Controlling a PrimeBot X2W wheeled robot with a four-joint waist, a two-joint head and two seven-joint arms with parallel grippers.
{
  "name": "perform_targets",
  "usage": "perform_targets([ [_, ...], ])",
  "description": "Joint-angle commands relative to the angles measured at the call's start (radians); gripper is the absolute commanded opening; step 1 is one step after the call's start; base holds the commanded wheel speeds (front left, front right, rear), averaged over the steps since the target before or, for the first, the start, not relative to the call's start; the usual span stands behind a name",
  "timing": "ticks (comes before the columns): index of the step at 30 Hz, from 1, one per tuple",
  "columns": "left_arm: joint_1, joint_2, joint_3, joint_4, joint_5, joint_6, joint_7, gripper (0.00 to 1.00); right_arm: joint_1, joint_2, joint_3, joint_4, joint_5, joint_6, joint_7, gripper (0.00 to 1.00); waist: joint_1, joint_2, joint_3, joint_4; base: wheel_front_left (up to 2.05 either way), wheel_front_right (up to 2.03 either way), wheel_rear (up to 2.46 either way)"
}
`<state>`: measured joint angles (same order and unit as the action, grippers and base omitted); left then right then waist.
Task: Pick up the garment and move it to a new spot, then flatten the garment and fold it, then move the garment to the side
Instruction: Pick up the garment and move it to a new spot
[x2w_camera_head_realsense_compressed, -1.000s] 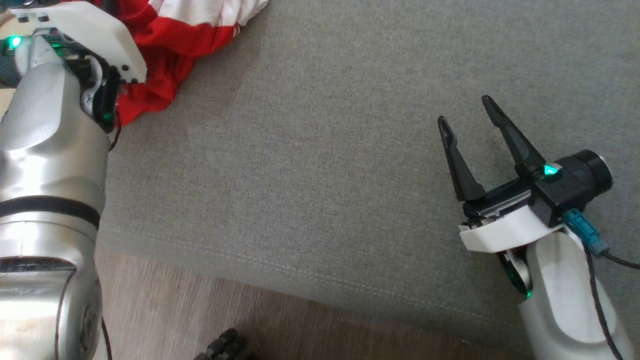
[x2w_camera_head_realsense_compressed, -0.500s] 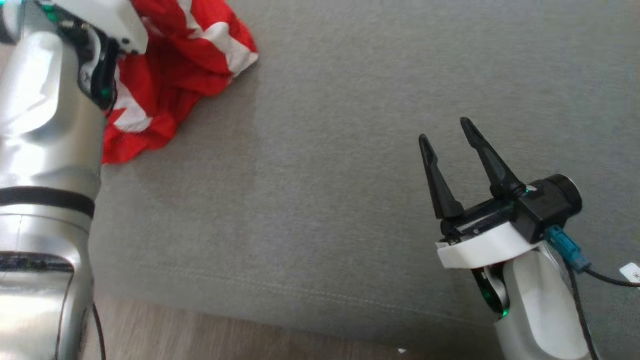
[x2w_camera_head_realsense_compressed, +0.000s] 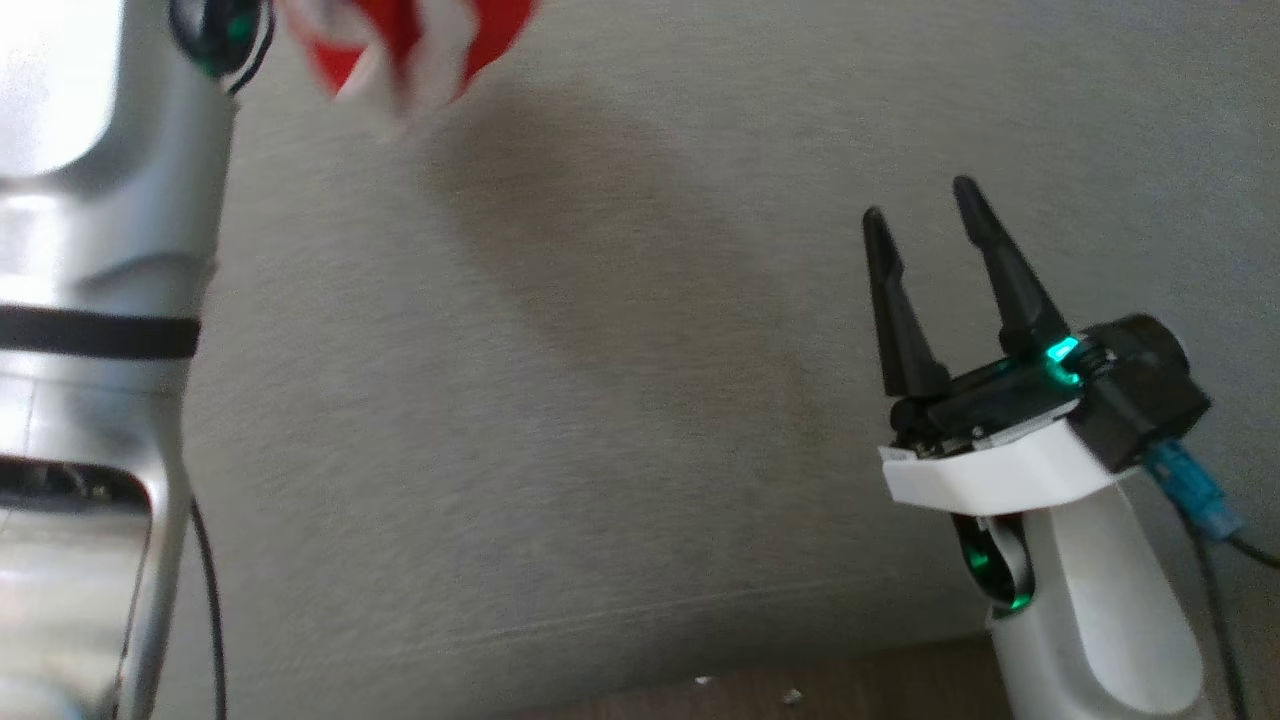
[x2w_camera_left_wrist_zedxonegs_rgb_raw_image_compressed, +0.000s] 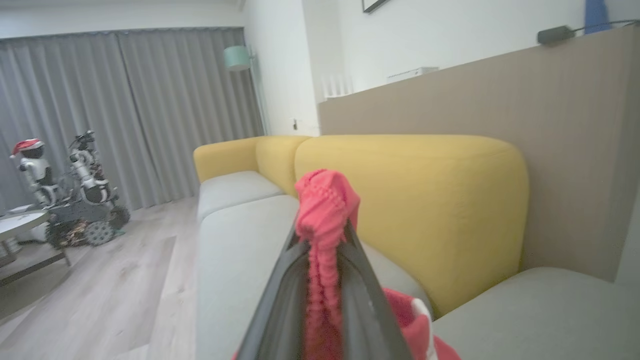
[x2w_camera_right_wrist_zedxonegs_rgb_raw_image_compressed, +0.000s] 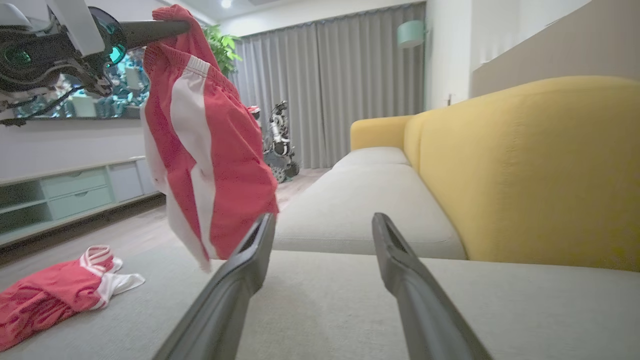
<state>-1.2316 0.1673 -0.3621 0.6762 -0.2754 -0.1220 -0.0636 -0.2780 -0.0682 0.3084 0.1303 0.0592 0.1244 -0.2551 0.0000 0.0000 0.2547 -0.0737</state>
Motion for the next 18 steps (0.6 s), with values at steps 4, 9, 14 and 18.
perform_targets([
  [4,-0.081,-0.007,-0.007,-0.083,0.007,0.015,0.029,0.0,-0.036,0.018,0.012,-0.066,0.036,0.006,-0.007,1.0,0.0,0.0,0.033,-0.155,0.0,0.0,0.0],
  [9,-0.027,-0.043,-0.047,-0.093,0.002,0.02,0.074,0.0,-0.042,0.018,0.014,-0.087,0.052,0.006,-0.007,1.0,0.0,0.0,0.057,-0.194,0.0,0.0,0.0],
  [14,0.157,-0.048,-0.098,-0.053,0.003,0.028,0.063,0.0,-0.042,0.018,0.009,-0.096,0.056,0.006,-0.007,1.0,0.0,0.0,0.089,-0.192,0.0,0.0,0.0],
  [18,0.322,-0.042,-0.139,0.032,0.01,0.033,0.032,0.0,-0.044,0.018,0.009,-0.091,0.051,0.006,-0.007,1.0,0.0,0.0,0.112,-0.18,0.0,0.0,0.0],
])
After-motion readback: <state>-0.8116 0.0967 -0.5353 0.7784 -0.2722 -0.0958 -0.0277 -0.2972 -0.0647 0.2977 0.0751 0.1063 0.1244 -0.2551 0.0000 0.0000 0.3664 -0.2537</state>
